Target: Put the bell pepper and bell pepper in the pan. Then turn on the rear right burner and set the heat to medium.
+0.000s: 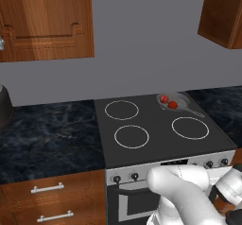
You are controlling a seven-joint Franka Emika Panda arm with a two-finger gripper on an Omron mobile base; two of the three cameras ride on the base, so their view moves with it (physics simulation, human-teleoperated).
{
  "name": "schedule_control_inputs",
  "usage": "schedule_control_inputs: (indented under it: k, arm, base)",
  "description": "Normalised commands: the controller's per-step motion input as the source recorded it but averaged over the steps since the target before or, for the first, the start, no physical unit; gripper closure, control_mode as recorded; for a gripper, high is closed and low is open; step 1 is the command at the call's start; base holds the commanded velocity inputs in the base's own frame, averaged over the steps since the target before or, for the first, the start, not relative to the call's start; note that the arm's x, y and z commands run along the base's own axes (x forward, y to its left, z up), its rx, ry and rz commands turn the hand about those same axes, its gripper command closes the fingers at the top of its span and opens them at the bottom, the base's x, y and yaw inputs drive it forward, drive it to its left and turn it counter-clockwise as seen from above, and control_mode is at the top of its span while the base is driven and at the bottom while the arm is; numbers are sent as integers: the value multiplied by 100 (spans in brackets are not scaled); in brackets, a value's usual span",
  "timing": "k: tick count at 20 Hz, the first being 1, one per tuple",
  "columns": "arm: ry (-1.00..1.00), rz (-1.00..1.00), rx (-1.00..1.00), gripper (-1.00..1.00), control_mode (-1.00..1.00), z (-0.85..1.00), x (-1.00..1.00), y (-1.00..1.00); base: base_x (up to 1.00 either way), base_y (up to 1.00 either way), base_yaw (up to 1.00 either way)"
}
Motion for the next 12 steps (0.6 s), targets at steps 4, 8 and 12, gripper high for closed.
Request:
schedule_control_inputs:
  k: [4,8,12]
  arm:
    - [0,0,0,-100,-100,-24,9,-4]
    - [0,0,0,-100,-100,-32,3,-8]
    - [0,0,0,-100,-100,-18,0,-23]
  base:
    - [0,0,0]
    - [0,0,0]
    - [0,0,0]
